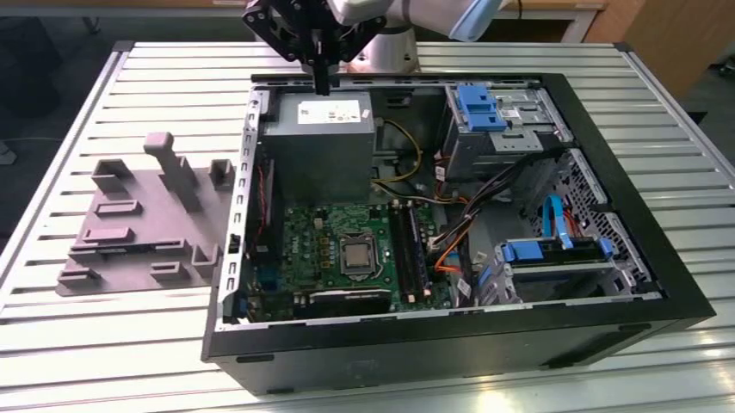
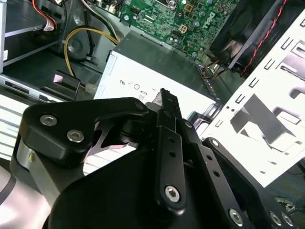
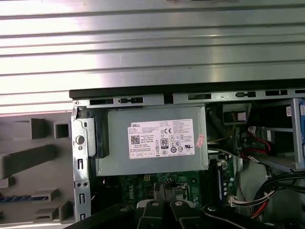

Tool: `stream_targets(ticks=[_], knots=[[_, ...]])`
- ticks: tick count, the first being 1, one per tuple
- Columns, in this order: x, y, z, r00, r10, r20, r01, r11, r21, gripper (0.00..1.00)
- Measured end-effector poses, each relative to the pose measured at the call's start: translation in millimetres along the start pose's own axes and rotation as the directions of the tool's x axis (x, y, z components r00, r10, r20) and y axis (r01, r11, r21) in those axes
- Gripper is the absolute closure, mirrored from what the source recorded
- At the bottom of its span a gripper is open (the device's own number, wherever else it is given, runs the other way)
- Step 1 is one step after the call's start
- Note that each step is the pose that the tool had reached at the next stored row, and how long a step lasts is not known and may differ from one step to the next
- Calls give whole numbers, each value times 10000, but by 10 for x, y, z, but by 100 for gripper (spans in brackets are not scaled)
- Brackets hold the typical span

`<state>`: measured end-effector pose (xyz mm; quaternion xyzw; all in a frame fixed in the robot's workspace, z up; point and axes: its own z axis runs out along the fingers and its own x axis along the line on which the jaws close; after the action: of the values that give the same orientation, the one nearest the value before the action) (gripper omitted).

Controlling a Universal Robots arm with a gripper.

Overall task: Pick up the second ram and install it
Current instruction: 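Reach for the second ram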

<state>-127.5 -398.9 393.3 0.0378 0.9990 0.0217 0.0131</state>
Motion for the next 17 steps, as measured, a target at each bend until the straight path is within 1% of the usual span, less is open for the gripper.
stream_targets(ticks=[8, 14, 16, 17], knots=[[40, -3, -1, 10000, 1, 0, -1, 10000, 0, 89], [56, -4, -1, 10000, 0, 0, 0, 10000, 0, 89], [104, -8, -3, 10000, -31, -1, 31, 10000, -1, 89], [105, -8, -3, 10000, -31, -1, 31, 10000, -1, 89]])
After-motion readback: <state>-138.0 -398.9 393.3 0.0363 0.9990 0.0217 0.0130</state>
